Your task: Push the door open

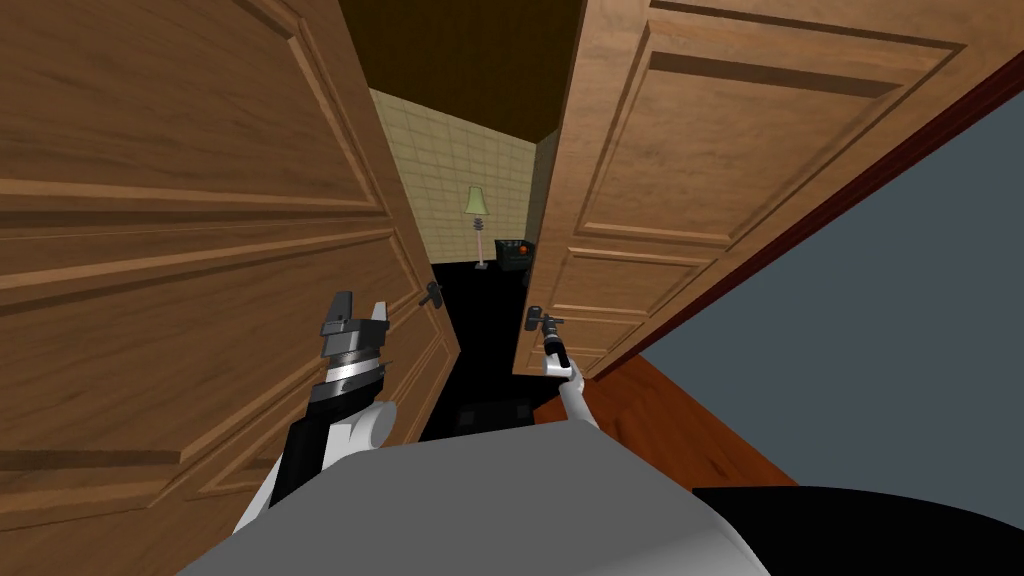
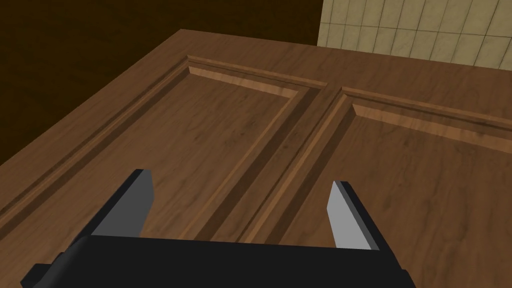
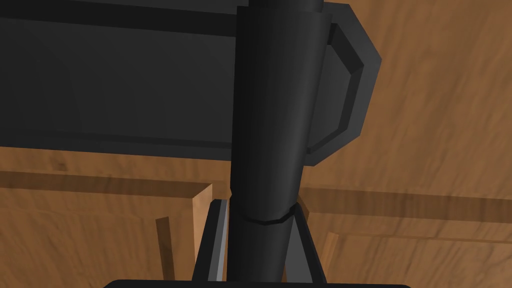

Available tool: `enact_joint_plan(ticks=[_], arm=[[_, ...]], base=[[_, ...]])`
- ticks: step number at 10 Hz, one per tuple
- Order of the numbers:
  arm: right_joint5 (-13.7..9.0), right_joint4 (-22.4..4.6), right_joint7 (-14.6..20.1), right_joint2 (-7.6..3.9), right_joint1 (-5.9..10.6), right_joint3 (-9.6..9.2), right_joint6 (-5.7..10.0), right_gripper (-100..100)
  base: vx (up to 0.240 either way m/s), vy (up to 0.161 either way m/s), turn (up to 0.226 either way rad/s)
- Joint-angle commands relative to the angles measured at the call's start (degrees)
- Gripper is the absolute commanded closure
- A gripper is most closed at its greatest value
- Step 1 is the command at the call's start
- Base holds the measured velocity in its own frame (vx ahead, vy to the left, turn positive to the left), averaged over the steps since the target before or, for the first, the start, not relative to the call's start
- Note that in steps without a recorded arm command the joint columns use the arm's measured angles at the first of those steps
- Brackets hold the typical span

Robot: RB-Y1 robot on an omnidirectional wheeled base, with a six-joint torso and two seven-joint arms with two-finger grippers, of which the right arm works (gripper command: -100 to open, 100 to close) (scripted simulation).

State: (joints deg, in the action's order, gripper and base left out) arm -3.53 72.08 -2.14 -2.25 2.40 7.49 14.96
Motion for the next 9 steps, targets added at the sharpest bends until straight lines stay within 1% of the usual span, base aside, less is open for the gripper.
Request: enact_joint_plan(ticks=[1, 5, 6, 7, 9], arm=[[-0.14, -0.78, -0.32, -0.12, 0.7, 1.75, 0.87, 100], [-0.27, -1.33, -0.85, 0.83, 1.17, 3.77, 0.78, 100], [-0.28, -1.57, -0.7, 0.66, 1.02, 3.47, 0.79, 100], [-0.98, -1.96, -1.55, 0.09, 1.51, 3.55, 1.02, 100], [-1.68, -2.44, -2.43, -0.34, 1.94, 3.43, 1.19, 100]], base=[[0.201, 0.097, -0.114], [0.176, 0.094, -0.066], [0.077, 0.033, -0.03], [0.121, -0.021, -0.108], [0.208, -0.028, -0.141]])
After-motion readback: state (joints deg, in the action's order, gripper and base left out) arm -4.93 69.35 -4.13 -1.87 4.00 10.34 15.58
